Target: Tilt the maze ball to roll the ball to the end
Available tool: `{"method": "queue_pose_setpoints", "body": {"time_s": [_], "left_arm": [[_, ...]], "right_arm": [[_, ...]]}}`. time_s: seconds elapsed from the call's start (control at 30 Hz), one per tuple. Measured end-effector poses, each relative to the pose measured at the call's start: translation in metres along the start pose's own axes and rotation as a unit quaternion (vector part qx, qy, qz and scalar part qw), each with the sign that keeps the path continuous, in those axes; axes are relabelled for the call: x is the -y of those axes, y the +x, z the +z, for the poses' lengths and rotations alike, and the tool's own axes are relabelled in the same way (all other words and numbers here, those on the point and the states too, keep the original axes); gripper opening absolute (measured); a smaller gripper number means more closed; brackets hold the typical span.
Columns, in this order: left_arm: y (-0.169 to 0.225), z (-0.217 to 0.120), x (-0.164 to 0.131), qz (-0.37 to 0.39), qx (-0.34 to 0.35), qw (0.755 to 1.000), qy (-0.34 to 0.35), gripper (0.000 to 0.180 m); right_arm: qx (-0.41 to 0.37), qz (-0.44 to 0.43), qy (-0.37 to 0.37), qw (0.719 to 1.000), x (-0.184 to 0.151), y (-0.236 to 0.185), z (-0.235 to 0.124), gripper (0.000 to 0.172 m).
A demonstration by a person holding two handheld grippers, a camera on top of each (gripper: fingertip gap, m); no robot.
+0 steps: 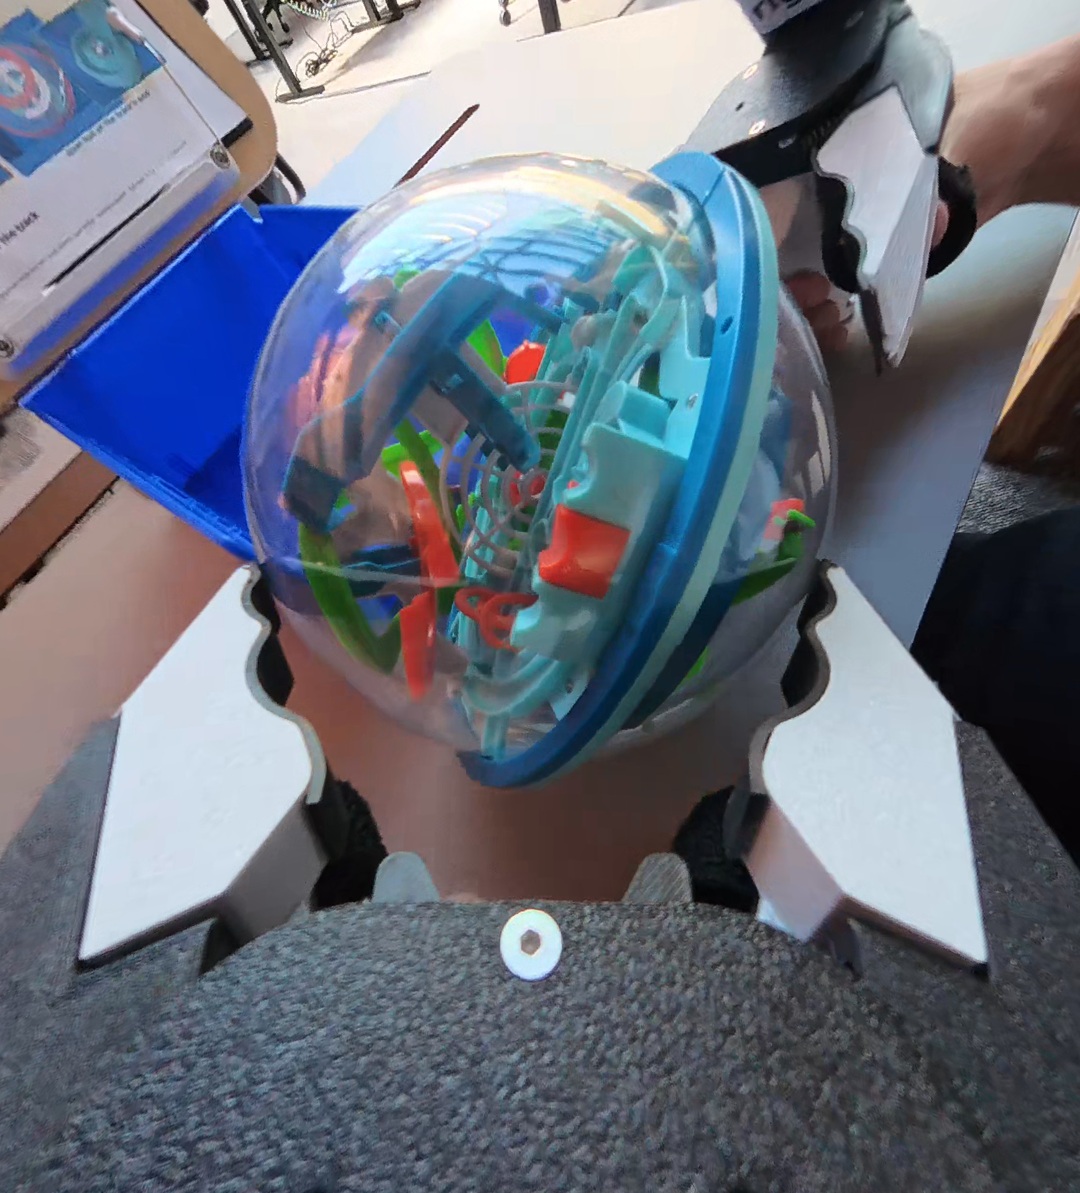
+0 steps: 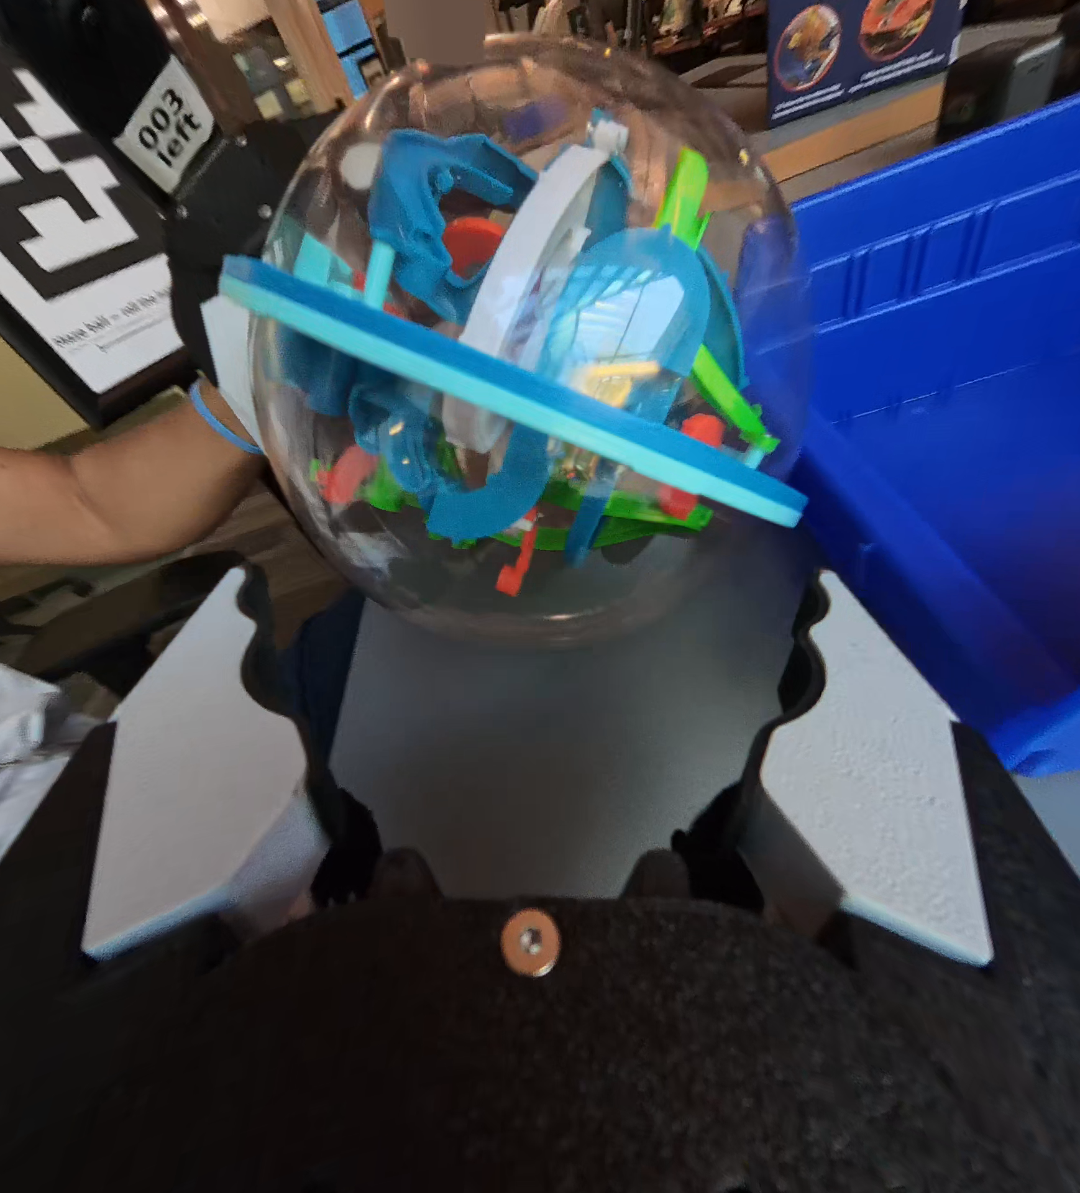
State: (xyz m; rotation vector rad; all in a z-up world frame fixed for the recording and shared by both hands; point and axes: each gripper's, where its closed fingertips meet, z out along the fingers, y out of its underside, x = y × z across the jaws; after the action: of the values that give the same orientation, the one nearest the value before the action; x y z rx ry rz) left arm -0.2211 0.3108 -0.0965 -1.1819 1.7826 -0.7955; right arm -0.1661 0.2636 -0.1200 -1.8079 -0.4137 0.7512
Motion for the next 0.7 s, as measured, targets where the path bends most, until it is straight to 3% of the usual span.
{"method": "queue_pose_setpoints", "body": {"time_s": [0.03, 0.27, 0.4, 0.7], "left_arm": [[-0.002, -0.001, -0.001, -0.014, -0.004, 1.0, 0.003, 0.153], [-0.009, -0.002, 0.006, -0.091, -0.025, 0.995, 0.034, 0.153], [-0.009, -0.001, 0.009, -0.14, -0.028, 0.989, 0.037, 0.152], [0.006, -0.005, 0.013, -0.198, -0.014, 0.979, 0.035, 0.152]], "right_arm": [[-0.021, -0.022, 0.0, 1.0, 0.001, 0.005, -0.001, 0.156], [-0.073, -0.079, -0.013, 0.994, 0.002, 0.004, 0.017, 0.153], [-0.101, -0.059, 0.0, 0.993, 0.005, 0.007, 0.027, 0.153], [-0.071, -0.054, -0.018, 0.996, 0.009, -0.005, 0.016, 0.153]]}}
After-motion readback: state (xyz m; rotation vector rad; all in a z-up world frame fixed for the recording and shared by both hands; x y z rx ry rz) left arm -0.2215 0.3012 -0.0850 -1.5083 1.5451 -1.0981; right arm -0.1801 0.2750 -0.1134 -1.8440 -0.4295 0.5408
